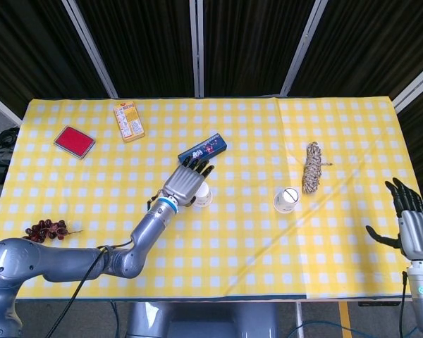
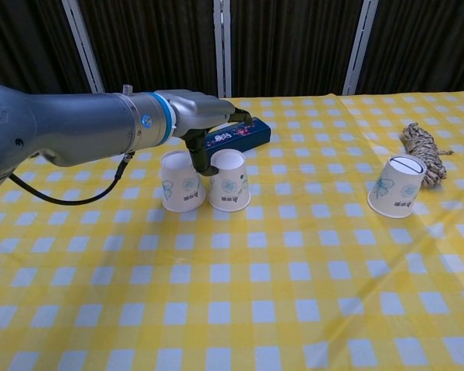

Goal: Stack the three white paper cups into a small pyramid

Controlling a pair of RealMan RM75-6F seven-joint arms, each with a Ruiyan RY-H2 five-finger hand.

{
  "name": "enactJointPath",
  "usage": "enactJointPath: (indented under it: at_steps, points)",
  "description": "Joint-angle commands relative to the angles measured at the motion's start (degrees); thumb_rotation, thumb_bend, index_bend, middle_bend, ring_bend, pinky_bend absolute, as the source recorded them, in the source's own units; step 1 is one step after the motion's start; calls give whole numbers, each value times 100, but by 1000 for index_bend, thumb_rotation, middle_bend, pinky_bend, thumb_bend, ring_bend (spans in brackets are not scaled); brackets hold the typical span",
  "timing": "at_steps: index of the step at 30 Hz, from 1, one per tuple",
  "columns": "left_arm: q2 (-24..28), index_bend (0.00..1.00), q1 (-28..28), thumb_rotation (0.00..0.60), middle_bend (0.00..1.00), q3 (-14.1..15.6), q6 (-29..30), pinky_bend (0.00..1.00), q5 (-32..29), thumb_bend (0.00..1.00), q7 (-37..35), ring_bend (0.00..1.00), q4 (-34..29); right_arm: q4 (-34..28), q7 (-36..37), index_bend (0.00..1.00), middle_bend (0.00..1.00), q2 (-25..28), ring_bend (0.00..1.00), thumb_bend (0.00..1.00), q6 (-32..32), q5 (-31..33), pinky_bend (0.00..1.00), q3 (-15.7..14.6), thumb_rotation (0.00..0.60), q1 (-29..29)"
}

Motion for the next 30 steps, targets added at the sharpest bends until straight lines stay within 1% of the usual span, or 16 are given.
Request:
enactJointPath:
  at_steps: [1,4,7,9,11,12,14,15,16,18,19,22,24,26,28,30]
  points:
    - [163,0,115,600,0,-10,151,0,167,370,-140,0,-218,10,13,32,0,2,0,97,1,12,0,7,600,-3]
    - [398,0,299,600,0,-9,353,0,399,369,-343,0,-535,29,9,32,0,0,0,97,-9,36,0,13,600,-5]
    - [781,0,654,600,0,55,733,0,814,370,-677,0,-1029,42,-31,32,0,-6,0,97,-13,49,0,10,600,-7]
    - [1095,0,989,600,0,151,1072,0,1211,369,-989,0,-1416,39,-78,32,0,-13,0,97,-16,61,0,8,600,-9]
    - [1345,0,1295,600,0,262,1359,0,1582,368,-1287,0,-1696,29,-131,32,0,-21,0,96,-21,74,0,3,600,-10]
    - [1537,0,1560,600,0,386,1608,0,1878,363,-1522,0,-1871,23,-180,32,0,-33,0,96,-27,78,0,-2,600,-7]
    - [1778,0,1906,600,0,598,1918,0,2261,318,-1788,0,-2035,26,-281,32,0,-55,0,96,-49,78,0,-16,600,9]
    - [1899,0,2109,600,0,729,2116,0,2429,259,-1902,0,-2089,30,-336,32,0,-70,0,96,-55,83,0,-16,600,18]
    - [1984,0,2267,600,0,842,2267,0,2607,199,-1994,0,-2123,30,-385,32,0,-85,0,97,-58,91,0,-15,600,25]
    - [2178,0,2740,600,0,1165,2692,0,3036,112,-2216,0,-2114,30,-535,32,0,-121,0,97,-98,127,0,-18,600,47]
    - [2226,0,2900,600,0,1266,2816,0,3165,96,-2287,0,-2077,23,-586,32,0,-131,0,97,-130,166,0,-13,600,55]
    - [2328,0,3380,600,0,1494,3178,0,3447,87,-2542,0,-1950,-8,-707,38,0,-154,0,97,-235,265,0,30,600,114]
    - [2413,0,3797,600,0,1646,3477,0,3540,87,-2764,0,-1839,-118,-899,69,0,-139,0,97,-322,185,0,79,600,271]
    - [2481,0,4119,600,0,1778,3725,0,3865,86,-3064,0,-1733,-446,-1270,128,0,-40,0,105,-479,174,0,143,600,458]
    - [2513,0,4238,600,0,1781,3768,0,3973,86,-3174,0,-1683,-683,-1472,169,0,26,0,116,-576,202,0,174,600,548]
    - [2555,0,4369,600,0,1745,3833,0,4061,86,-3289,0,-1659,-1035,-1750,186,0,116,0,118,-801,183,0,184,600,725]
